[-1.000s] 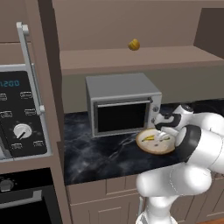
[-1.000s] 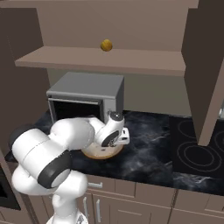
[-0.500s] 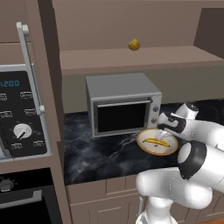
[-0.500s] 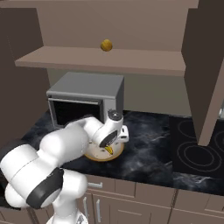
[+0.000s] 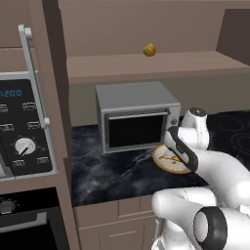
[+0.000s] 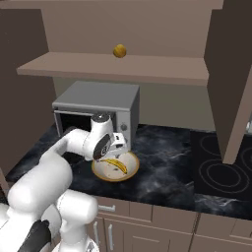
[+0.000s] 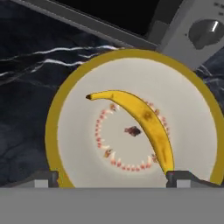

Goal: Pick the banana from the cabinet and place it in the bowl. Then pick the bowl and place it in the sink. Then turn on the sink facuet.

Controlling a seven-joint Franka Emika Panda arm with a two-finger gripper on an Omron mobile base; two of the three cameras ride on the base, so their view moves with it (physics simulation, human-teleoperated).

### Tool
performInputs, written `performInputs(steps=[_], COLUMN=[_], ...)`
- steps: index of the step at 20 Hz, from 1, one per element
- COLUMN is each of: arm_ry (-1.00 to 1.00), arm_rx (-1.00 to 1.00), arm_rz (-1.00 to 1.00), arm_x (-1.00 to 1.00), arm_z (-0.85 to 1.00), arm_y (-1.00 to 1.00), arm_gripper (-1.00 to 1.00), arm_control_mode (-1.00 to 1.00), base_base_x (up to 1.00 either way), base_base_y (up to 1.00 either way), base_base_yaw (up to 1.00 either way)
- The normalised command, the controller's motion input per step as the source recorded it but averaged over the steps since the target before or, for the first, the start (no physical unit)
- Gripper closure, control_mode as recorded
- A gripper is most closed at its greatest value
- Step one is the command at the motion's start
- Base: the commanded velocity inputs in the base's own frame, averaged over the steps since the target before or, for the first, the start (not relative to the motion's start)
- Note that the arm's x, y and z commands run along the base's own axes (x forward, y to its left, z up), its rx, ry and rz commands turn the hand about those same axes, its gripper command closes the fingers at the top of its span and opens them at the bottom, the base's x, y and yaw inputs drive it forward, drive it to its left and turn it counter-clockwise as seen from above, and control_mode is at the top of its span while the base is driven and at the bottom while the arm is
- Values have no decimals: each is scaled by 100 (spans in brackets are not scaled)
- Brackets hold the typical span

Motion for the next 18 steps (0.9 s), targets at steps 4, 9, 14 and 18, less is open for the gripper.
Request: performInputs(steps=[4,9,14,18], arm_ry=[7,0,0,0], arm_rx=[-33,-20,-12,-7], arm_rz=[3,0,0,0], arm_x=[-15,1,1,1], arm_z=[-47,-31,-13,-36], arm_y=[84,14,-1,0], arm_gripper=[-100,-100,-100,-100], arm_control_mode=[-100,-100,-100,-100], base_base_x=[0,0,0,0], base_base_y=[0,0,0,0], base_base_yaw=[0,0,0,0])
